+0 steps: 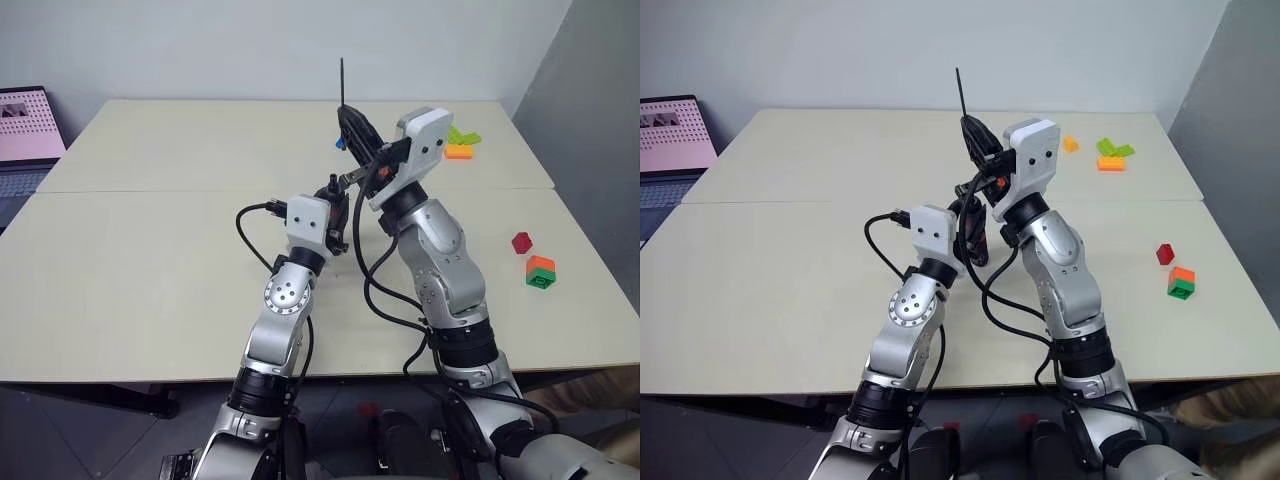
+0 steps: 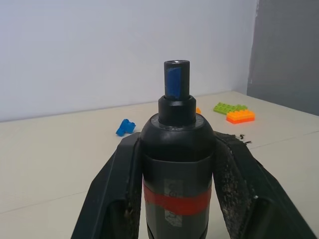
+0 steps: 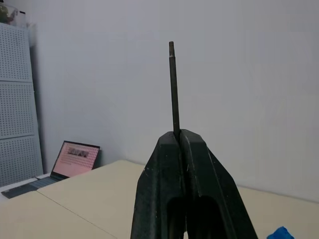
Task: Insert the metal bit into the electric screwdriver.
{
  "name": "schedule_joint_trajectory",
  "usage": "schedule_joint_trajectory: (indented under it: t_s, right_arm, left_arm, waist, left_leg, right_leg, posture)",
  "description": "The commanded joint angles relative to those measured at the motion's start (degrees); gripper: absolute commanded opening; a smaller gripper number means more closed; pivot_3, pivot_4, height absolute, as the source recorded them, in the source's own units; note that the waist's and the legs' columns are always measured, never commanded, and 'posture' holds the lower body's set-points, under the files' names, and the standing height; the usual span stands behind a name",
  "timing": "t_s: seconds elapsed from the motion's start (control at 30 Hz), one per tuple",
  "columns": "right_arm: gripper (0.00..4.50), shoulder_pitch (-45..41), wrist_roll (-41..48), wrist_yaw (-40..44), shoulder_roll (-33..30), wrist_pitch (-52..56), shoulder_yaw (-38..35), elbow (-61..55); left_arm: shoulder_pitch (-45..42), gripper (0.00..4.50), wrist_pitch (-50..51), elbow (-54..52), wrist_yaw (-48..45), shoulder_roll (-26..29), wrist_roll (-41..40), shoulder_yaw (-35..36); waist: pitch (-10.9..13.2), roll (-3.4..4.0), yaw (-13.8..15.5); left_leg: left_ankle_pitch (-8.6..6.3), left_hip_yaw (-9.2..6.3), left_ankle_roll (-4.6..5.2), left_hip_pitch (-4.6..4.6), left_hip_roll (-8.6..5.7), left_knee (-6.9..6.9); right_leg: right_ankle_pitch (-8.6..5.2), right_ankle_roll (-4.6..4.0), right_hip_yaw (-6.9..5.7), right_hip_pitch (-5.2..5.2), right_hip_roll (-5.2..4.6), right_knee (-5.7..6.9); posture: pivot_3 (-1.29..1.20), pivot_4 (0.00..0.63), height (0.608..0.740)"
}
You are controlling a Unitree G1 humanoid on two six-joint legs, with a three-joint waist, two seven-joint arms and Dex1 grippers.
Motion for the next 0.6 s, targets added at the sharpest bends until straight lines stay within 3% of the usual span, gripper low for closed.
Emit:
schedule_joint_trajectory:
  t_s: [0.03, 0.6]
  right_arm:
    - [0.00, 0.4, -2.5, -0.6, 0.9, -4.7, 1.2, 0.7]
    - [0.00, 1.6, -3.4, -1.3, 4.5, -9.3, 2.3, 5.6]
  left_arm:
    - [0.1, 1.63, 0.3, -0.1, 0.5, -0.4, 0.4, 0.3]
    - [0.3, 1.63, 1.0, -0.7, 0.8, -0.7, 0.4, 0.2]
  waist:
    - [0.0, 0.00, 0.0]
    - [0.0, 0.00, 0.0]
  left_leg:
    - [0.00, 0.00, 0.00, 0.00, 0.00, 0.00]
    - [0.00, -0.01, 0.00, 0.02, 0.00, 0.00]
  right_leg:
    - [0.00, 0.00, 0.00, 0.00, 0.00, 0.00]
    - [0.00, 0.00, -0.01, 0.03, 0.00, 0.00]
  posture:
    - [0.00, 0.150, 0.740]
    - [0.00, 0.150, 0.740]
